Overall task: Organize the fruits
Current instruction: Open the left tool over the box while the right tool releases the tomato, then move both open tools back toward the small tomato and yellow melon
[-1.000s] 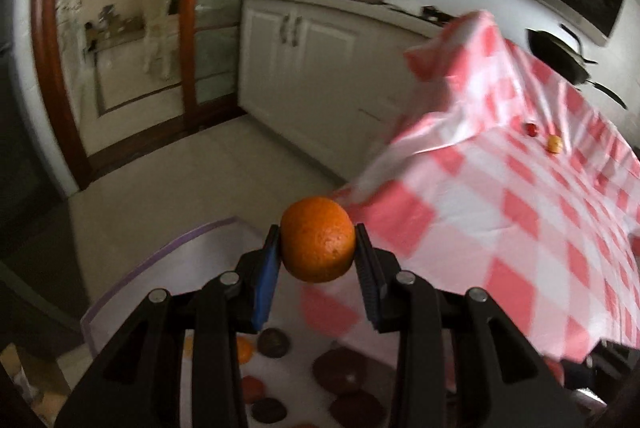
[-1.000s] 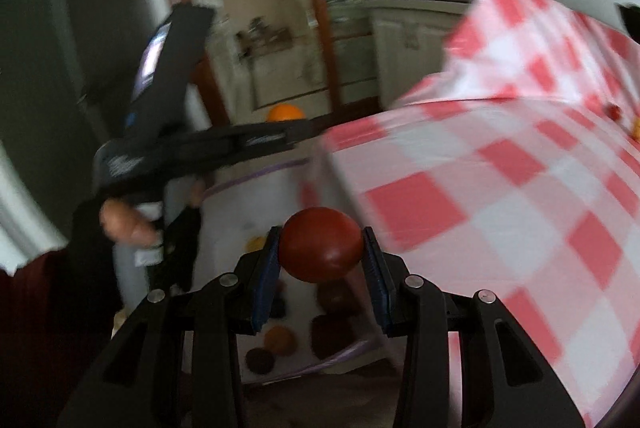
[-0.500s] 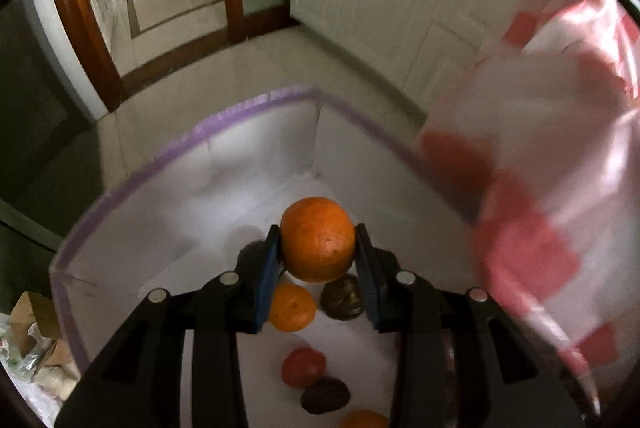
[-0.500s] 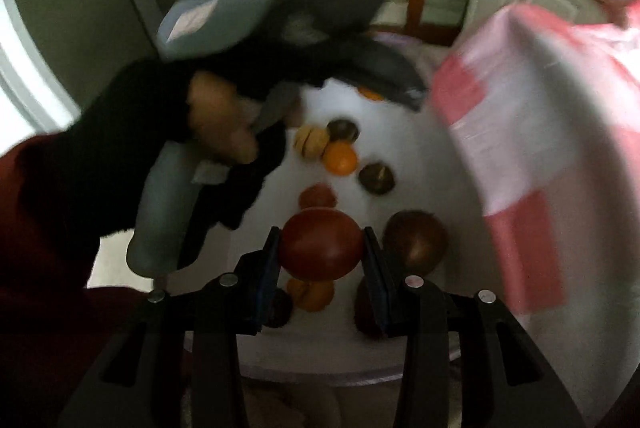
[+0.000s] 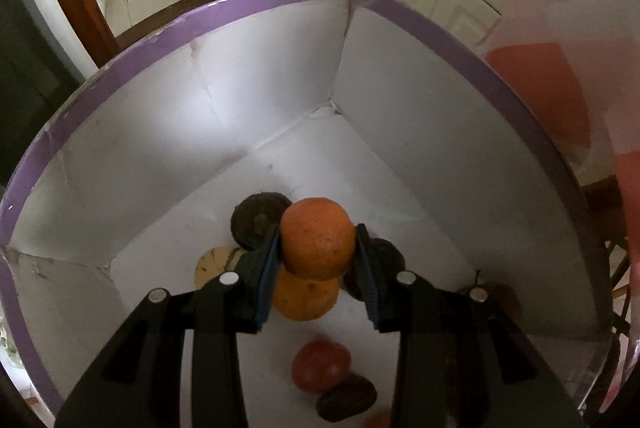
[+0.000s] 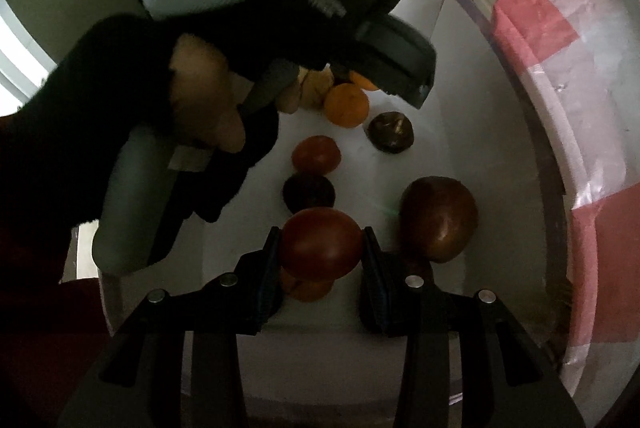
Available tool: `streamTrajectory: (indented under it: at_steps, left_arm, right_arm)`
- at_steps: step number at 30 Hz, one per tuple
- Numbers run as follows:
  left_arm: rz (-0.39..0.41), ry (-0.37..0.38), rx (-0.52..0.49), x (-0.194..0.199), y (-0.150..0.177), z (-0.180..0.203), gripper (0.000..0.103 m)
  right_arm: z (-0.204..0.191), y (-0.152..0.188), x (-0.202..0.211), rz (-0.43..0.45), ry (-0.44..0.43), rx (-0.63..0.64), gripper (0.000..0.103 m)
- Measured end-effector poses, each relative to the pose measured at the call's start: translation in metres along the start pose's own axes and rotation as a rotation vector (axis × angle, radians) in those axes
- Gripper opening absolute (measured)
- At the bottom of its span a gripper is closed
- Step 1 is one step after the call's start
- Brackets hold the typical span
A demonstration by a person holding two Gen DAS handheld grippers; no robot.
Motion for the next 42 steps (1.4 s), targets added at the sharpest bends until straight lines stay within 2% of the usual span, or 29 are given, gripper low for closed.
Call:
streamTrajectory:
  at_steps: [3, 6, 8, 9, 10, 14, 17, 23, 27, 30, 33, 35, 39, 42]
  left_arm:
    - [0.001, -0.003, 0.003, 0.000, 0.003, 0.001, 0.040]
    - [0.021, -0.014, 0.004, 0.003, 0.002, 0.002, 0.061]
    - [0.041, -0.027, 0.015, 0.005, -0.001, 0.001, 0.078]
    - [0.051, -0.033, 0.022, 0.007, -0.002, 0.000, 0.079]
    - [0.055, -0.036, 0.026, 0.008, -0.002, -0.001, 0.080]
    - [0.044, -0.038, 0.036, 0.006, -0.002, -0.002, 0.082]
    - [0.048, -0.048, 0.036, 0.009, -0.004, -0.004, 0.083]
    - [0.087, -0.066, 0.025, 0.026, -0.020, -0.006, 0.086]
    - [0.150, -0.090, 0.027, 0.052, -0.032, -0.005, 0.086]
    - [0.203, -0.125, 0.033, 0.075, -0.043, -0.002, 0.086]
    - [0.296, -0.140, 0.042, 0.113, -0.057, 0.010, 0.089]
    - [0.374, -0.149, 0.036, 0.142, -0.065, 0.023, 0.095]
    - [0.532, -0.122, -0.039, 0.206, -0.078, 0.073, 0.101]
    - [0.595, -0.056, -0.136, 0.238, -0.083, 0.131, 0.101]
  right_arm:
    - [0.002, -0.003, -0.002, 0.000, 0.001, -0.005, 0.040]
    - [0.003, -0.002, 0.003, 0.012, 0.008, -0.007, 0.044]
    - [0.004, -0.003, 0.005, 0.026, 0.011, -0.005, 0.056]
    - [0.003, -0.003, 0.008, 0.039, 0.010, -0.004, 0.064]
    - [0.003, -0.003, 0.012, 0.054, 0.010, -0.003, 0.066]
    - [0.004, -0.007, 0.026, 0.119, 0.018, -0.008, 0.068]
    - [0.007, -0.010, 0.045, 0.199, 0.008, -0.024, 0.073]
    - [0.018, -0.012, 0.108, 0.387, 0.003, -0.054, 0.074]
    - [0.025, -0.009, 0.170, 0.544, 0.018, -0.067, 0.079]
    - [0.037, -0.007, 0.207, 0.639, 0.066, -0.082, 0.081]
    - [0.055, 0.008, 0.249, 0.716, 0.132, -0.116, 0.084]
    - [0.075, 0.026, 0.275, 0.767, 0.183, -0.159, 0.086]
    - [0.123, 0.072, 0.310, 0.834, 0.287, -0.282, 0.087]
    - [0.164, 0.113, 0.325, 0.857, 0.374, -0.396, 0.087]
Point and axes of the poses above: each gripper's, at about its wrist camera, not at the fingertips, and x roughly against the way its jaws point, z to its right, y to its underside, the point moved 8 cm from there along -x, roughly the way its jaws point, and after that the axes turned 3 degrees about -z, right-handed, at the moved point
